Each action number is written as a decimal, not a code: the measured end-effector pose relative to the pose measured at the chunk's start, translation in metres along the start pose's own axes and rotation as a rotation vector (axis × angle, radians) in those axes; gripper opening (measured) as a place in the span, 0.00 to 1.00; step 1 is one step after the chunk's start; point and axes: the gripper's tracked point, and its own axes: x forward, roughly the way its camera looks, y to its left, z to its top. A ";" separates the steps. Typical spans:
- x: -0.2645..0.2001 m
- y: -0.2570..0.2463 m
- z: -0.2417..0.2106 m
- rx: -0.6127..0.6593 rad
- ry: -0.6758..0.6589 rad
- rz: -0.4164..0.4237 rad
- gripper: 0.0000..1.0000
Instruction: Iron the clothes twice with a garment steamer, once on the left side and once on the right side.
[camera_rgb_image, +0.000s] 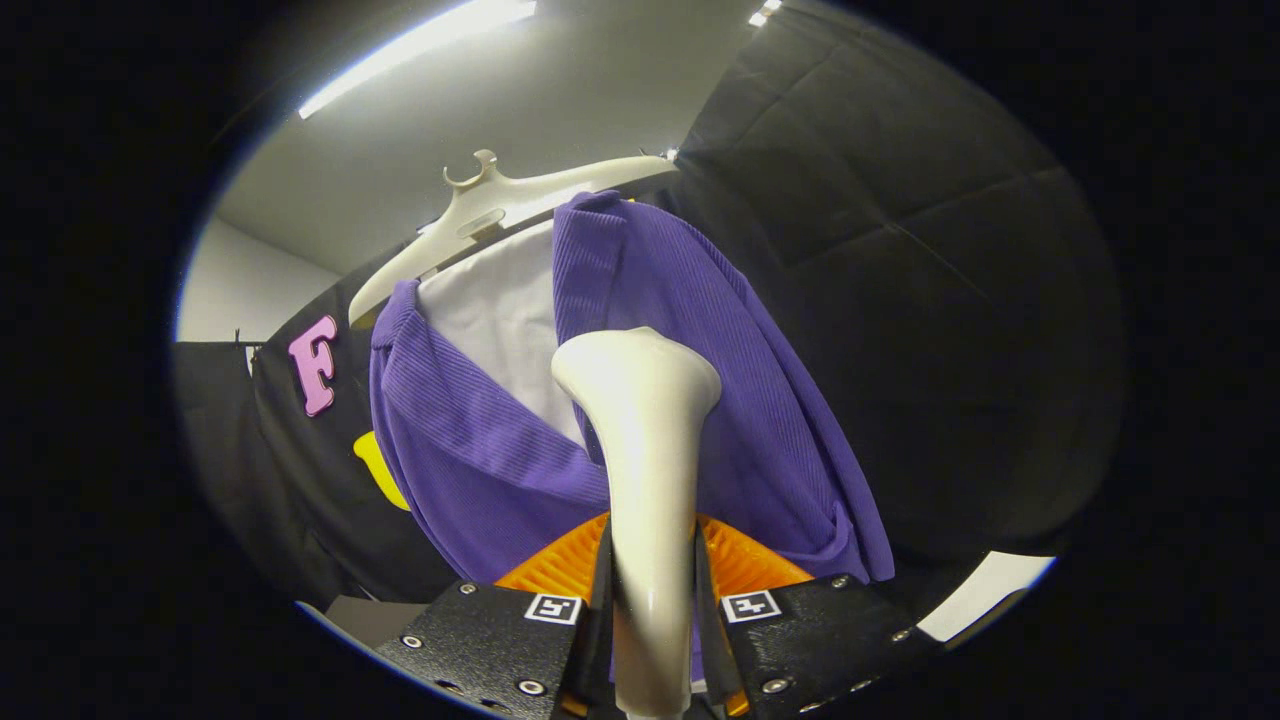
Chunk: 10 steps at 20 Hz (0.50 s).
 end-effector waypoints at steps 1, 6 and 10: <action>0.002 -0.003 -0.005 0.002 0.013 -0.006 0.36; -0.017 -0.034 -0.043 0.002 0.088 -0.034 0.37; -0.020 -0.046 -0.067 -0.001 0.136 -0.055 0.37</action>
